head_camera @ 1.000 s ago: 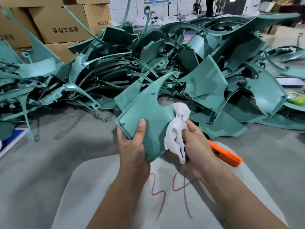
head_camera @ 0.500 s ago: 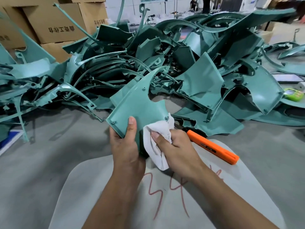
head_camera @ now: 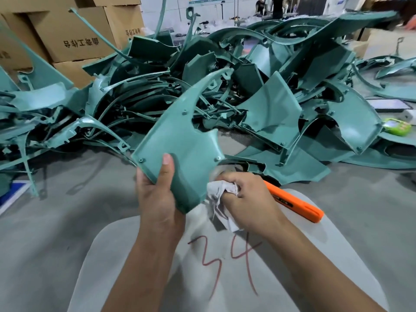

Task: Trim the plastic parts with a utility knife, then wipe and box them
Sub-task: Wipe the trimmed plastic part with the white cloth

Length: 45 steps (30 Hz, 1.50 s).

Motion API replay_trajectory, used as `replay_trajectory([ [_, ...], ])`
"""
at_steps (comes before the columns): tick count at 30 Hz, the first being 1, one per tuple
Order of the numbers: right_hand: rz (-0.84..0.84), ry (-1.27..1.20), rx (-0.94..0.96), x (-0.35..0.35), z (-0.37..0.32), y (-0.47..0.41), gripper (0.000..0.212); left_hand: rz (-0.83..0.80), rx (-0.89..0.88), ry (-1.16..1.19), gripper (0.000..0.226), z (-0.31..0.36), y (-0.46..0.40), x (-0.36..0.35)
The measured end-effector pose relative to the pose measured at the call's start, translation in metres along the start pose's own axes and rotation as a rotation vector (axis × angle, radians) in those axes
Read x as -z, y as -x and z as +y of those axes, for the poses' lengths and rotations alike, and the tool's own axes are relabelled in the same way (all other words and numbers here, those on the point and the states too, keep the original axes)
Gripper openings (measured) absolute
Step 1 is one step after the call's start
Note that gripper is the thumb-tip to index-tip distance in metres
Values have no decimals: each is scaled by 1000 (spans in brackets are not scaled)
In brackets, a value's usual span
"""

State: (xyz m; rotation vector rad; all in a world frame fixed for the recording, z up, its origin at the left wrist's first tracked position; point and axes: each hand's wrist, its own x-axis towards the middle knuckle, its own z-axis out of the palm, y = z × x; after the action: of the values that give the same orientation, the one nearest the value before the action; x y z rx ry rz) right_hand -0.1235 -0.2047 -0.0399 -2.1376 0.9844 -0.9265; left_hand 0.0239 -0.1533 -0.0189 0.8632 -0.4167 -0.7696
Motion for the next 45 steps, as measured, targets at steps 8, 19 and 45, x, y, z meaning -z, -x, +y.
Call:
replay_trajectory([
  [8, -141, -1294, -322, 10, -3, -3, 41, 142, -4, -11, 38, -17, -10, 5],
  [19, 138, -1342, -328, -20, -16, 2, 45, 124, -174, -116, 32, -30, -2, 5],
  [45, -111, -1345, -328, -22, -15, 6, 46, 137, -162, 16, 34, -28, 1, 0],
])
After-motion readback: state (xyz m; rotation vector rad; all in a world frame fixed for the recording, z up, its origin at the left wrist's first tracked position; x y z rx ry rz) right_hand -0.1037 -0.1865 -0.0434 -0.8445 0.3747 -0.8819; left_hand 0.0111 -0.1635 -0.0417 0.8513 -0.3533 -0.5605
